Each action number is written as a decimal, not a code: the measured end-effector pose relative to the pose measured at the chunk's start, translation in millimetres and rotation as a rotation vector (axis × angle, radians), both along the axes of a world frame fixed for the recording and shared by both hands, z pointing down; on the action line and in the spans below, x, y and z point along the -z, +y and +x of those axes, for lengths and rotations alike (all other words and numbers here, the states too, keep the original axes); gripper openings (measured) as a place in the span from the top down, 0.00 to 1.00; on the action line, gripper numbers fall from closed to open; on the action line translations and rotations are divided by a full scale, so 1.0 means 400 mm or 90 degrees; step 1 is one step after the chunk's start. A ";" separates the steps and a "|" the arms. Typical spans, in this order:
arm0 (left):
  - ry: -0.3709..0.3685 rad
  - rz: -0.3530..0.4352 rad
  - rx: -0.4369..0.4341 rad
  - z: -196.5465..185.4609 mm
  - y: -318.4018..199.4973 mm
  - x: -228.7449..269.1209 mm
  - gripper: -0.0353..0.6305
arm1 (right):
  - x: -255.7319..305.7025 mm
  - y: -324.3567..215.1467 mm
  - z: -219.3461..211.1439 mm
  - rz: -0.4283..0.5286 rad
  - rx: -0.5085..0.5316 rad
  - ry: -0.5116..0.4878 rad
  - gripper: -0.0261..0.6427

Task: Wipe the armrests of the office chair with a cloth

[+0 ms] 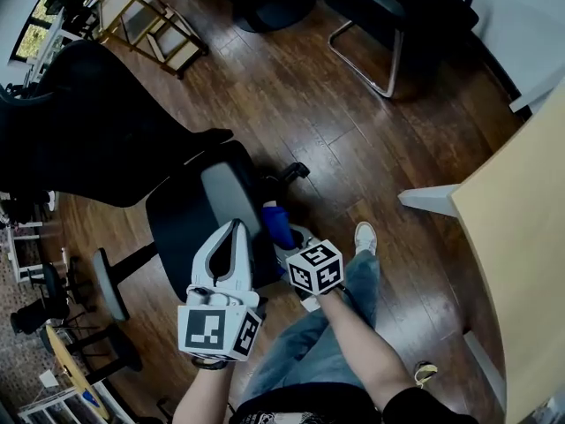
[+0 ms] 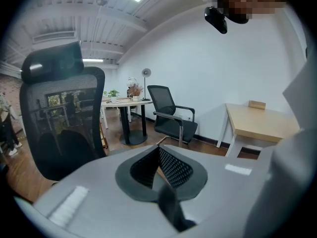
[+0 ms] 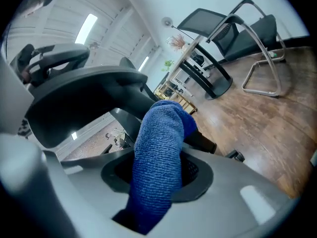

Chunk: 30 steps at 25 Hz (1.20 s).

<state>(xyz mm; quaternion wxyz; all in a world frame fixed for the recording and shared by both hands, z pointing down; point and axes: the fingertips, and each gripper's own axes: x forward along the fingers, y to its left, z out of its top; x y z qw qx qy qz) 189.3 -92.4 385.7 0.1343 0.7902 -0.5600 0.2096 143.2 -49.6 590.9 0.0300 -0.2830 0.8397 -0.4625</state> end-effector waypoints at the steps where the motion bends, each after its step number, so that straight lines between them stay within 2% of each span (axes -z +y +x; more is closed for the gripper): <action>1: 0.003 0.000 0.001 -0.004 0.010 -0.002 0.98 | 0.021 0.005 0.003 0.009 -0.002 -0.003 0.76; 6: 0.026 0.006 0.012 -0.025 0.062 -0.009 0.98 | 0.094 0.030 0.017 0.046 -0.009 -0.001 0.76; 12: 0.061 0.030 0.041 -0.087 0.134 -0.002 0.98 | 0.095 0.112 0.030 0.063 -0.010 0.066 0.76; 15: 0.081 0.035 0.056 -0.150 0.182 0.004 0.98 | 0.101 0.192 -0.014 0.059 -0.005 0.097 0.76; 19: 0.114 0.035 0.102 -0.251 0.244 -0.025 0.98 | 0.138 0.248 -0.099 0.099 0.020 0.142 0.76; 22: 0.137 0.026 0.140 -0.331 0.287 -0.071 0.98 | 0.170 0.242 -0.161 0.143 0.012 0.179 0.76; 30: 0.183 0.028 0.194 -0.498 0.326 -0.154 0.98 | 0.157 0.091 -0.247 0.205 -0.101 0.276 0.76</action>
